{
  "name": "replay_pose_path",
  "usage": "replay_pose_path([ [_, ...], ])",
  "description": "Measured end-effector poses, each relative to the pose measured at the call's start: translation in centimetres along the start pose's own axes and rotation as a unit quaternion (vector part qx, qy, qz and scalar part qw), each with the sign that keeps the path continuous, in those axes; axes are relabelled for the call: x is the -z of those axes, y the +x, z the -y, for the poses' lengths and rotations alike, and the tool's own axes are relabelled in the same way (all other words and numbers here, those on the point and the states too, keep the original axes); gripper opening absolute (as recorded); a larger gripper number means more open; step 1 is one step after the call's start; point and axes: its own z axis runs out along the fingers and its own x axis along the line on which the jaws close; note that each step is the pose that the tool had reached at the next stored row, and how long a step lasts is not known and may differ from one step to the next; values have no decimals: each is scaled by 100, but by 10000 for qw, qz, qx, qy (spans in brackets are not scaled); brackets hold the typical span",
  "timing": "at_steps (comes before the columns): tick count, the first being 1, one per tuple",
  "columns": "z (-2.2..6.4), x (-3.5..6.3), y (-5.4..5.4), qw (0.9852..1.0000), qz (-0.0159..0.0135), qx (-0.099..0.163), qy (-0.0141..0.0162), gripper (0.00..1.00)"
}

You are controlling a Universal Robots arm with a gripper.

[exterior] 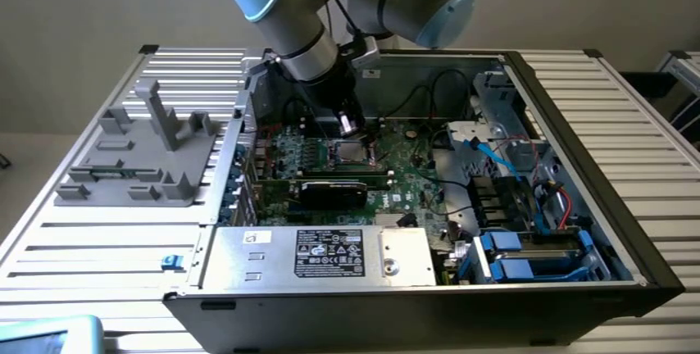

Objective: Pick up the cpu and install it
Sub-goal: 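Close the cpu cover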

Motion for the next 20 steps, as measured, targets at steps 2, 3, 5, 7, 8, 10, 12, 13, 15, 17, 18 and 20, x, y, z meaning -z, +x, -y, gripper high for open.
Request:
replay_pose_path([
  [2, 4, 1, 0, 10000, -5, 10, 0, 11],
  [3, 4, 1, 0, 10000, -7, 14, 0, 11],
  [5, 4, 3, 0, 10000, -11, 22, -2, 11],
  [7, -20, 50, 1, 10000, -14, 25, -2, 11],
  [8, -43, 91, 2, 10000, -14, 26, -2, 11],
  [10, -84, 169, 3, 10000, -14, 27, -2, 11],
  [12, -125, 250, 2, 10000, -15, 27, 0, 11],
  [13, -144, 285, 0, 10000, -15, 27, 2, 11],
  [15, -175, 345, -5, 10000, -15, 27, 12, 11],
  [17, -200, 395, -15, 10000, -16, 26, 29, 11],
  [18, -211, 417, -20, 10000, -16, 25, 43, 11],
  [20, -224, 441, -32, 9999, -19, 22, 96, 11],
])
